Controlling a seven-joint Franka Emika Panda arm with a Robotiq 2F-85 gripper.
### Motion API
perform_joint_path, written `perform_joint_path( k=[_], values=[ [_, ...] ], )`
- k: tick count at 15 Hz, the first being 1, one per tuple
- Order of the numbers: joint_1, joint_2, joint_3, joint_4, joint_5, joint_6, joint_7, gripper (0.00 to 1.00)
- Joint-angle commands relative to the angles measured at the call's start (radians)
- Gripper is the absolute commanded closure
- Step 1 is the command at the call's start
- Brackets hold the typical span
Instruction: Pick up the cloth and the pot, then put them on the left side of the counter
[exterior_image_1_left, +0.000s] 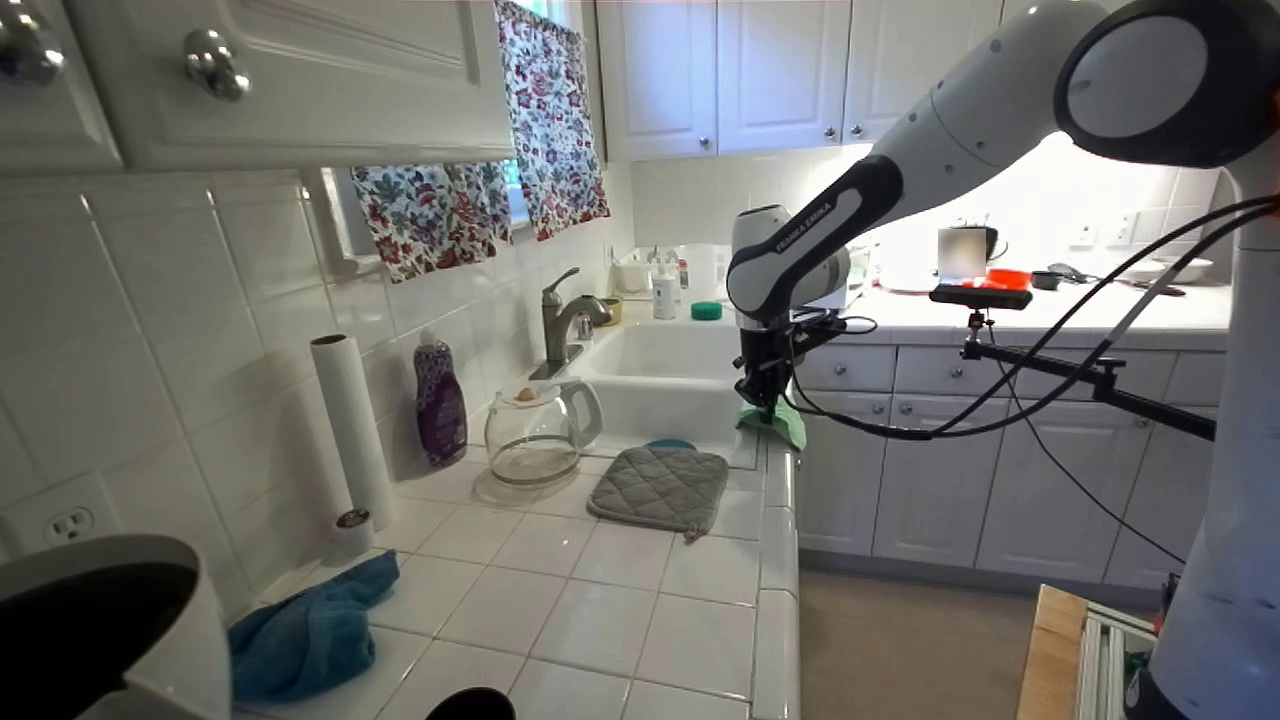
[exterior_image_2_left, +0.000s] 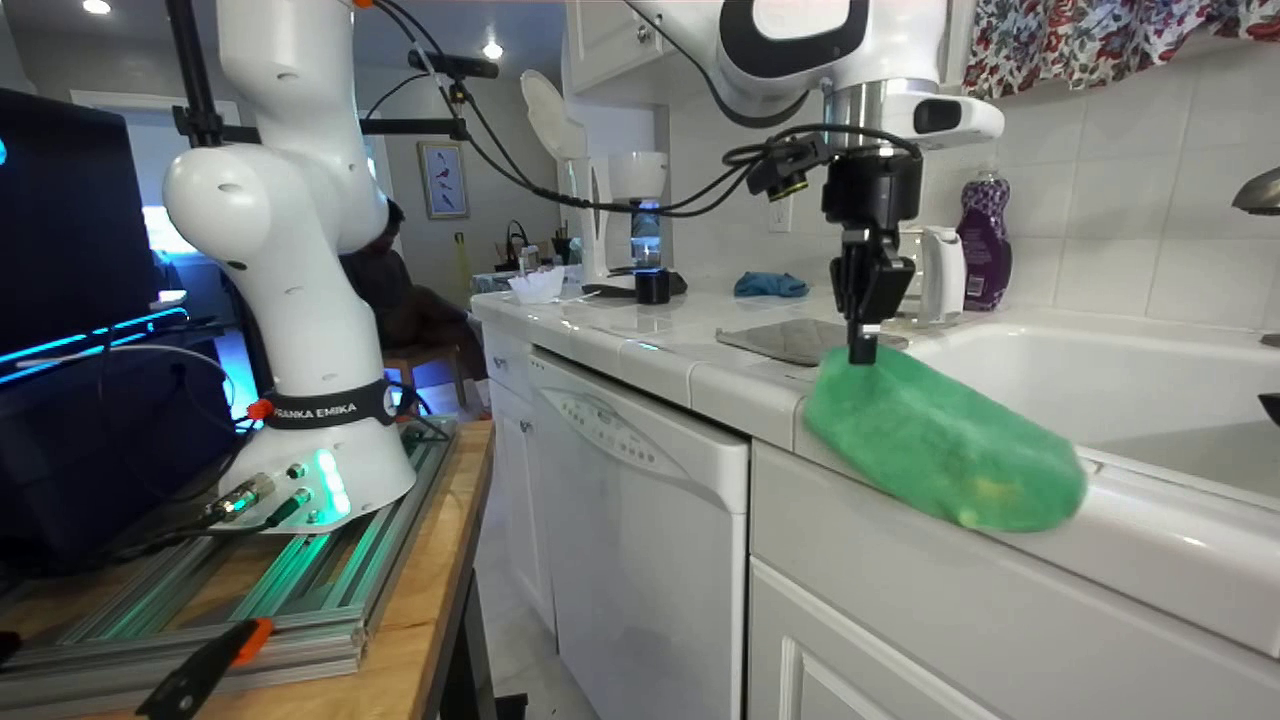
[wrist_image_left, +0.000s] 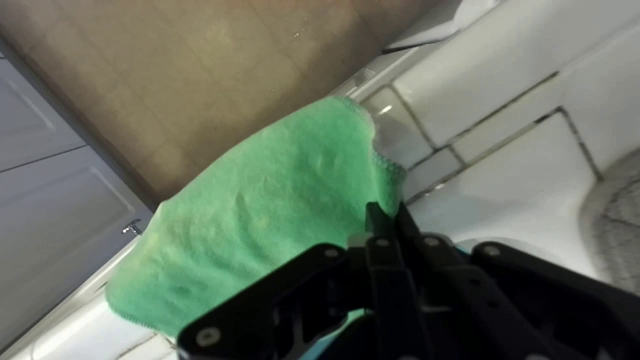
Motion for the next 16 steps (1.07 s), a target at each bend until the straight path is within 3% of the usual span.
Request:
perform_joint_path(
  k=[1, 6, 7, 8, 14, 16],
  values=[
    [0.056, -0.174, 0.044, -0.092, -0.002, -0.060, 0.001, 0.99],
    [0.137, -0.309, 0.120, -0.071, 0.045, -0.197, -0.045, 0.99],
    [0.122, -0.251, 0.107, -0.049, 0.010, -0.155, -0.008, 0.99],
    [0.132, -0.270, 0.116, -0.048, 0.012, -0.166, -0.003, 0.96],
    [0.124, -0.251, 0.106, -0.049, 0.011, -0.164, -0.004, 0.99],
    [0.142, -0.213, 0.123, 0.001, 0.011, -0.160, -0.017, 0.99]
  ],
)
